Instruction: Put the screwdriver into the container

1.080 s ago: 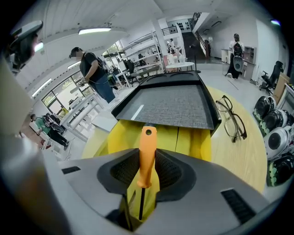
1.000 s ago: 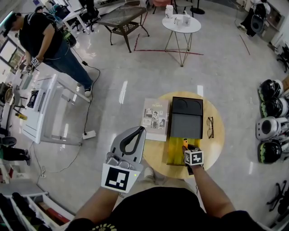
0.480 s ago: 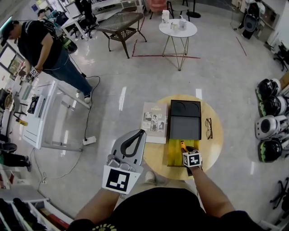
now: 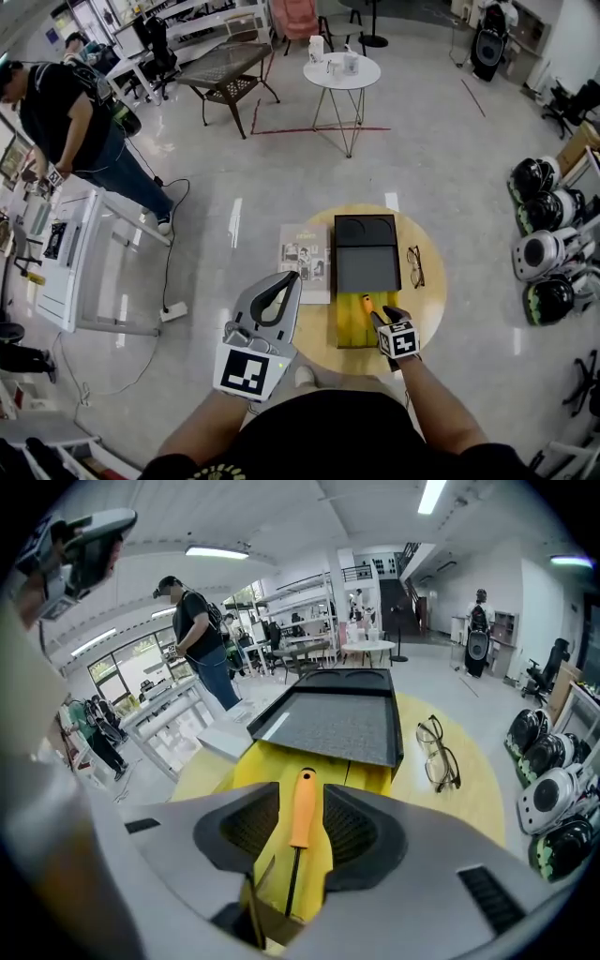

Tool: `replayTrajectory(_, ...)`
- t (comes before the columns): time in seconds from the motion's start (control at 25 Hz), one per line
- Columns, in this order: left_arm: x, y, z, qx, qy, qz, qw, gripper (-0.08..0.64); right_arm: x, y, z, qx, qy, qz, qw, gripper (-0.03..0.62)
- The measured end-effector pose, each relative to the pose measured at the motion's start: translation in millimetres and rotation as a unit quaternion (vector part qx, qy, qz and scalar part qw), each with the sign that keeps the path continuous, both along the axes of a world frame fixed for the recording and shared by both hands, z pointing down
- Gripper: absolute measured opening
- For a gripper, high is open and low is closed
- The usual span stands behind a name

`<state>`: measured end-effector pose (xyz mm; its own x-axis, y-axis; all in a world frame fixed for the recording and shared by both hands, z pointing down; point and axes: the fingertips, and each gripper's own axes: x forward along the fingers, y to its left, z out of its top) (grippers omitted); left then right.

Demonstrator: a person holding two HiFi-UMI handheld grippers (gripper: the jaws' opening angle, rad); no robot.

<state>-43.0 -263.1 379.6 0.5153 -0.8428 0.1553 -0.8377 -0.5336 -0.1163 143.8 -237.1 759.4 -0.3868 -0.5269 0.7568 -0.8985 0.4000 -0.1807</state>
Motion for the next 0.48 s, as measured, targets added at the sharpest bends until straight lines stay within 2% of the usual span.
replayTrajectory(0.12,4,-2,-2,-0.001,0.019,0.009,0.9998,0.017,4,0,-21,0.028,-0.014,0.010,0.999,0.161)
replayTrajectory(0.48,10,-7,-1,-0.016,0.027,0.017,0.9994,0.015,2,-2,-112,0.134,-0.066,0.020,0.989,0.158)
